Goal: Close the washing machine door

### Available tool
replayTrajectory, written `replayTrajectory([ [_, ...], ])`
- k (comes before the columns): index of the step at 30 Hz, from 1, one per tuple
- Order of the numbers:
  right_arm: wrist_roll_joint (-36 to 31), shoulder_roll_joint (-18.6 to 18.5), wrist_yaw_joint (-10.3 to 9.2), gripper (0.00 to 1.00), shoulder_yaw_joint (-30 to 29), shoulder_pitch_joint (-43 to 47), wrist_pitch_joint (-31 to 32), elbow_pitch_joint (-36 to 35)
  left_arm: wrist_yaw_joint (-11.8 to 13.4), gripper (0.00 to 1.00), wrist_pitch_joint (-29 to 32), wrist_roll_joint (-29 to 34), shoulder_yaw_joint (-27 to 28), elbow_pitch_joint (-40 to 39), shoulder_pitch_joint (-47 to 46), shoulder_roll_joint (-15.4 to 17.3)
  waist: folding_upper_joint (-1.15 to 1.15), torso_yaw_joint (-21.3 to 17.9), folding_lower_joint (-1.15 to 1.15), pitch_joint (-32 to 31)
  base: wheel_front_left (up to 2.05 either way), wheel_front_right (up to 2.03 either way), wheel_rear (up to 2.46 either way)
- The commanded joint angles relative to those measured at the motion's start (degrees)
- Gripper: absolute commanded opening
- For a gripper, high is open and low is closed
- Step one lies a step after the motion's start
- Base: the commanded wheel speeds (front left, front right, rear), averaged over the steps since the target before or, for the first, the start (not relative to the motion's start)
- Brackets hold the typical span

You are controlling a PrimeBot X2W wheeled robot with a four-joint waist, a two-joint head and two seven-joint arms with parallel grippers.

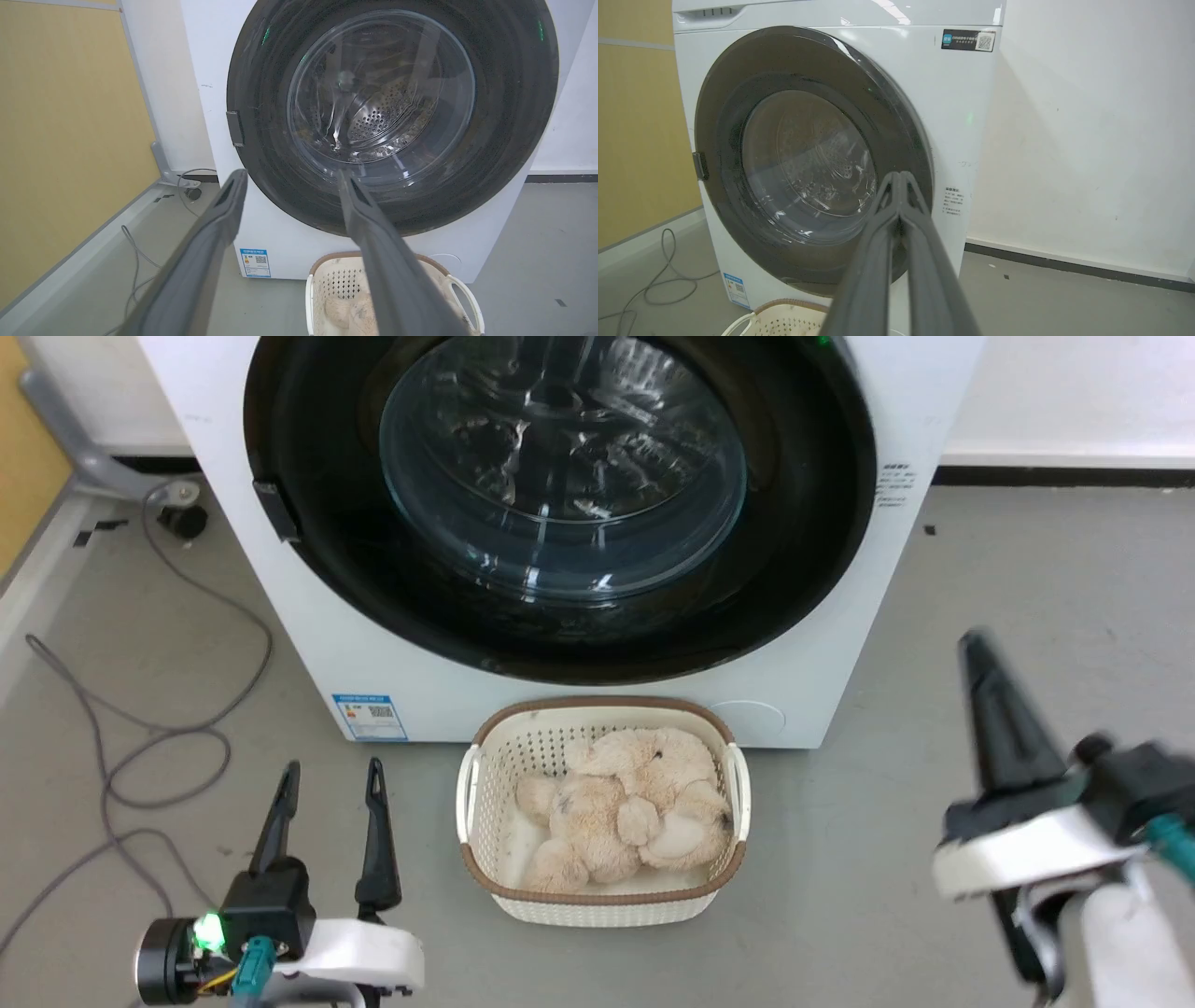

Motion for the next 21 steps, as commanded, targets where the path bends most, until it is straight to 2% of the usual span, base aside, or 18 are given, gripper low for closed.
replayTrajectory([
  [1, 0.3, 0.6, -0.05, 0.00, 0.6, 1.6, -0.2, 0.4, -0.2, 1.00, -0.2, 0.3, 0.2, 0.3, 1.1, 0.3, 0.00, -0.4, 0.00, -0.5, 0.00, 0.00, 0.00],
  [2, 0.7, 0.8, -0.05, 0.00, 1.0, 2.5, -0.2, 0.6, -0.2, 1.00, -0.2, 0.3, 0.1, 0.5, 1.4, 0.3, 0.00, -0.5, 0.00, -0.8, 0.00, 0.00, 0.00],
  [3, 1.0, 1.0, -0.05, 0.15, 1.4, 3.5, -0.2, 0.7, -0.2, 1.00, -0.2, 0.3, 0.1, 0.7, 1.7, 0.3, 0.00, -0.6, 0.00, -1.0, 0.00, 0.00, 0.00],
  [4, 1.5, 1.4, -0.05, 1.00, 2.0, 5.4, -0.2, 0.8, -0.1, 1.00, -0.2, 0.3, 0.0, 0.8, 2.1, 0.3, 0.00, -0.7, 0.00, -1.3, 0.00, 0.00, 0.00],
  [16, 6.4, 1.8, -0.05, 1.00, 2.1, 12.1, -0.2, 0.3, 0.0, 1.00, -0.2, 0.5, -0.4, 1.5, 3.3, 0.2, 0.00, -0.6, 0.00, -2.4, 0.00, 0.00, 0.00],
  [17, 6.3, 1.5, 0.00, 0.00, 2.1, 11.4, 0.0, 0.5, 0.0, 0.00, 0.0, 0.2, -0.4, 1.5, 2.6, 0.0, 0.00, -0.6, 0.00, -2.4, 0.00, 0.00, 0.00],
  [21, 6.2, 1.5, 0.00, 0.00, 2.1, 11.5, 0.1, 0.5, 0.0, 0.00, 0.1, 0.1, -0.3, 1.5, 2.6, -0.1, 0.00, -0.6, 0.00, -2.5, 0.00, 0.00, 0.00],
])
